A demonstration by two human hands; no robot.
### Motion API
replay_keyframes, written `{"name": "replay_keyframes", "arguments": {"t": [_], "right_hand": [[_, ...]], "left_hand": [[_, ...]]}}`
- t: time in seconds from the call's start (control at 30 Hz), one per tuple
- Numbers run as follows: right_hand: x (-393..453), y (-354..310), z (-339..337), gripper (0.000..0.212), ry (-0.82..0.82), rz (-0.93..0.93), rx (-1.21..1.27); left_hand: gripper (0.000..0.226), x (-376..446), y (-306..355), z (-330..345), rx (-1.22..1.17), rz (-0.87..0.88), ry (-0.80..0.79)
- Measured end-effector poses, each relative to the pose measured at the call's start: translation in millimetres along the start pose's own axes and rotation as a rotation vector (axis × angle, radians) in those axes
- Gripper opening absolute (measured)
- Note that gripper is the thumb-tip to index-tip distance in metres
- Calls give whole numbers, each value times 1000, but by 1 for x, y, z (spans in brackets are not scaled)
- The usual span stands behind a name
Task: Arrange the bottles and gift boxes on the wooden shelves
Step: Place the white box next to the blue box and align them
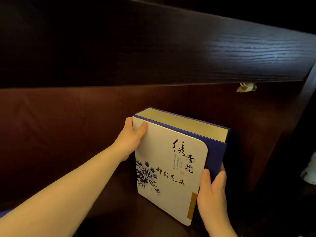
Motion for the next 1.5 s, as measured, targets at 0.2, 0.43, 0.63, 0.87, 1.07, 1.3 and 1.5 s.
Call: {"name": "replay_keyframes", "arguments": {"t": [0.2, 0.43, 0.63, 0.87, 1.07, 1.3, 1.5], "right_hand": [[11, 3, 10, 13, -33, -11, 21], [8, 1, 24, 13, -100, -36, 160], [-2, -11, 23, 27, -172, -8, 249], [-13, -30, 9, 35, -223, 68, 310], [-22, -41, 10, 25, -211, 73, 374], [-32, -42, 2, 19, -171, 63, 405], [-37, -43, -1, 20, -186, 51, 395]], "left_hand": [[40, -36, -3, -35, 75, 22, 48], [47, -80, -7, -80, 99, -21, 77], [49, -127, -12, -102, 75, -42, 54], [85, -172, -17, -113, -2, -47, -88], [93, -194, -12, -122, -22, -104, -77], [93, -210, -11, -125, 95, -93, -41], [89, -220, -9, -127, 125, -96, -17]]}}
Point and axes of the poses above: each hand's wrist, its own x-axis towards the middle knuckle, its own z-axis out of the palm, y = z × x, the point moved 2 cm from there along x, towards the middle knuckle, and after that the axes turned 14 degrees about -z, right-handed, at the moved point
